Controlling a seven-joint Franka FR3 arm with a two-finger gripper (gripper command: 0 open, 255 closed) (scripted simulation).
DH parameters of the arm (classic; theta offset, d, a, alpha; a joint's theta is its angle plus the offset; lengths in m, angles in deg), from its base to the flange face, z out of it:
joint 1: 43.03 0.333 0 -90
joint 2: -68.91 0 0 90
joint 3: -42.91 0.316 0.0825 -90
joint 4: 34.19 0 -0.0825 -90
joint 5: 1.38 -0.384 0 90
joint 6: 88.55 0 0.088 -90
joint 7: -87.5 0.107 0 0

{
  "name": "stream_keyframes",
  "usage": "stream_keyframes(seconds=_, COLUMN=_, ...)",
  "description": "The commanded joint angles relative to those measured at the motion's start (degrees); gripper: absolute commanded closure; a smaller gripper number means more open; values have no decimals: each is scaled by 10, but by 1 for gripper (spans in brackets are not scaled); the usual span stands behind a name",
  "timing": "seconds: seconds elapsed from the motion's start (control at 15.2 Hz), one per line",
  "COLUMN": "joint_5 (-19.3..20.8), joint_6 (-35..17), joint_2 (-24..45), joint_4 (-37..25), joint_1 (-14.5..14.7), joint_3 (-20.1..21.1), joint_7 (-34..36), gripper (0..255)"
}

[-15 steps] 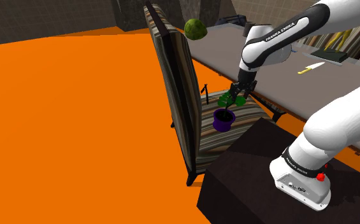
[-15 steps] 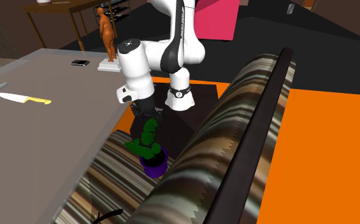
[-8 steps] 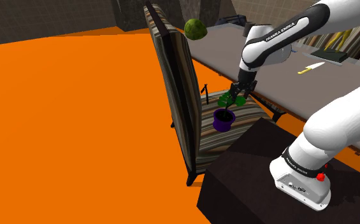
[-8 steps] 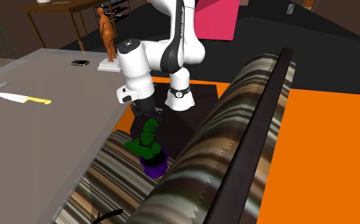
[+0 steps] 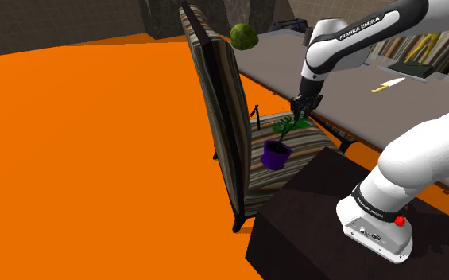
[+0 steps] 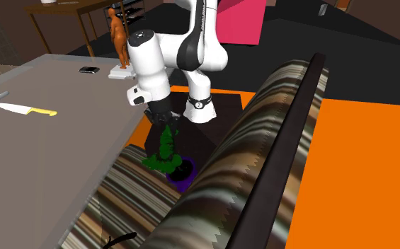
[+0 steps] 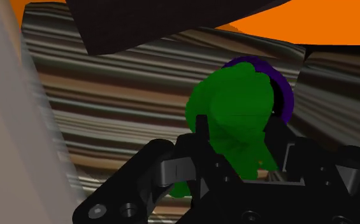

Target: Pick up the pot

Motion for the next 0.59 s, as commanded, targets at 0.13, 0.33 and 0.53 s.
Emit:
stream_keyframes(seconds=0.13, joint_5=2, joint_6=40, joint_2=-22, joint_4=-18, joint_1=-1, joint_3=2, joint_7=4, gripper=255)
stream_keyframes(seconds=0.33, joint_5=3, joint_6=67, joint_2=-36, joint_4=-31, joint_1=-1, joint_3=4, joint_7=6, gripper=255)
stream_keyframes(seconds=0.53, joint_5=3, joint_6=78, joint_2=-41, joint_4=-37, joint_1=-2, joint_3=4, joint_7=7, gripper=255)
